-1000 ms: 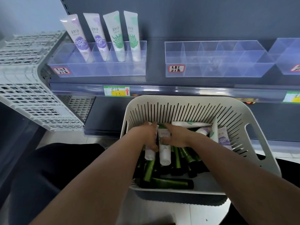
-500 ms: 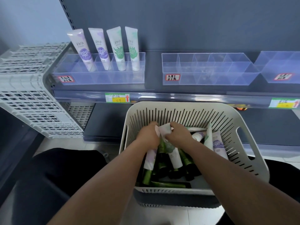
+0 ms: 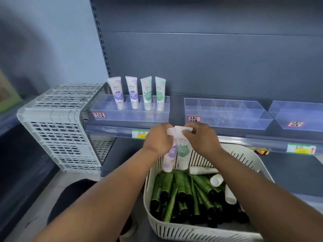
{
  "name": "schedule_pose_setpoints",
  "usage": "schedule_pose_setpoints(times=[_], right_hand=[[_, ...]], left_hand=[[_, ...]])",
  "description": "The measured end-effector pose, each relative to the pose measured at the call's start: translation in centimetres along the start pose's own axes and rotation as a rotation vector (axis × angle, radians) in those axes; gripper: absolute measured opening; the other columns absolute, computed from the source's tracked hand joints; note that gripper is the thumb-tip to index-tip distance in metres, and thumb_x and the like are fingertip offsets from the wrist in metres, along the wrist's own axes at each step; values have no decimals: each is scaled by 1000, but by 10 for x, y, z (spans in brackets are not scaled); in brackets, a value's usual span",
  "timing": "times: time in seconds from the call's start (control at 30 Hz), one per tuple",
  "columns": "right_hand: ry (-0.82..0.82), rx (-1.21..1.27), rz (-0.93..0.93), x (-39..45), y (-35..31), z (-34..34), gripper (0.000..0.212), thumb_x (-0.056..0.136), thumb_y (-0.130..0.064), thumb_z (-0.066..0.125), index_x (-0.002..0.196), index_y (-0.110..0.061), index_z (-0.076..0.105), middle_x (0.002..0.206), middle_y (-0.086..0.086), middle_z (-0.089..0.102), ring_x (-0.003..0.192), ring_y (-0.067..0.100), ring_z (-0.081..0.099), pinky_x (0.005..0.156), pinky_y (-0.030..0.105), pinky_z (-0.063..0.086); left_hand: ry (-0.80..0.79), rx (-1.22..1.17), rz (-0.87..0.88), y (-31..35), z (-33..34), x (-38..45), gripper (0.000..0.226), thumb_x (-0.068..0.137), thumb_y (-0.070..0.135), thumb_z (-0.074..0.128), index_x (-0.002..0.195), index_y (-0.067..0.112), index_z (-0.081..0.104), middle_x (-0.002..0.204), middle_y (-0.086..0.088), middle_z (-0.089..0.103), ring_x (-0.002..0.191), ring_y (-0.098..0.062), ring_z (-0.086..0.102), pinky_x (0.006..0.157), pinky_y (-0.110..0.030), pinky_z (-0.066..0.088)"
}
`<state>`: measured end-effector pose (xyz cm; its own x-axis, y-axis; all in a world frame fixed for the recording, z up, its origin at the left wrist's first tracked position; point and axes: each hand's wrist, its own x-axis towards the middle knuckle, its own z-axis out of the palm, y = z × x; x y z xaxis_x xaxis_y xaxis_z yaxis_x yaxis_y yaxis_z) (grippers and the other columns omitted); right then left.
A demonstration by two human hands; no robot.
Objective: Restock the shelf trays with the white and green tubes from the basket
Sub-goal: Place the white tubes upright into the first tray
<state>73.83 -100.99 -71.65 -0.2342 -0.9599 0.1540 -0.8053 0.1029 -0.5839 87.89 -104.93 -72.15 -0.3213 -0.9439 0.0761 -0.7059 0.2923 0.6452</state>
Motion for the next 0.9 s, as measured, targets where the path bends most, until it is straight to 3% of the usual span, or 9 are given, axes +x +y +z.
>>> schedule_pose_setpoints(times=[0.1, 0.23, 0.43, 0.67, 0.9], right_hand=[[76, -1, -71, 20, -30, -14, 22, 93, -25, 53, 106, -17, 70, 108, 6, 71, 98, 23, 62, 77, 27, 42], [114, 29, -119, 53, -67, -27, 23, 93, -28, 54, 106, -20, 71, 102, 4, 72, 85, 18, 60, 68, 22, 37], [195, 104, -164, 108, -102, -31, 18, 91, -27, 55, 92, -18, 71, 85, 3, 70, 77, 21, 57, 67, 24, 37], [208, 25, -148, 153, -104, -12, 20, 93, -29, 53, 98, -19, 69, 96, 5, 72, 87, 25, 64, 76, 30, 47], [126, -11, -75, 171, -83, 15, 24, 95, -31, 53, 111, -21, 67, 106, 7, 71, 94, 27, 65, 80, 34, 51]], left_hand=[[119, -47, 19, 2, -33, 14, 32, 86, 5, 51, 112, 17, 66, 108, -8, 70, 99, -26, 64, 85, -29, 51], [245, -73, 46, 3, -75, 40, 32, 85, 7, 56, 114, 17, 68, 109, -6, 71, 101, -24, 65, 91, -34, 52], [372, -86, 35, 8, -126, 85, 30, 85, 4, 58, 109, 16, 71, 105, -5, 72, 97, -23, 66, 86, -24, 50], [366, -126, 4, -5, -132, 128, 30, 87, 1, 56, 107, 17, 71, 103, -4, 71, 87, -19, 63, 77, -21, 47], [288, -98, -52, -34, -107, 150, 37, 86, 5, 56, 117, 20, 67, 106, -6, 72, 92, -23, 66, 87, -29, 52]])
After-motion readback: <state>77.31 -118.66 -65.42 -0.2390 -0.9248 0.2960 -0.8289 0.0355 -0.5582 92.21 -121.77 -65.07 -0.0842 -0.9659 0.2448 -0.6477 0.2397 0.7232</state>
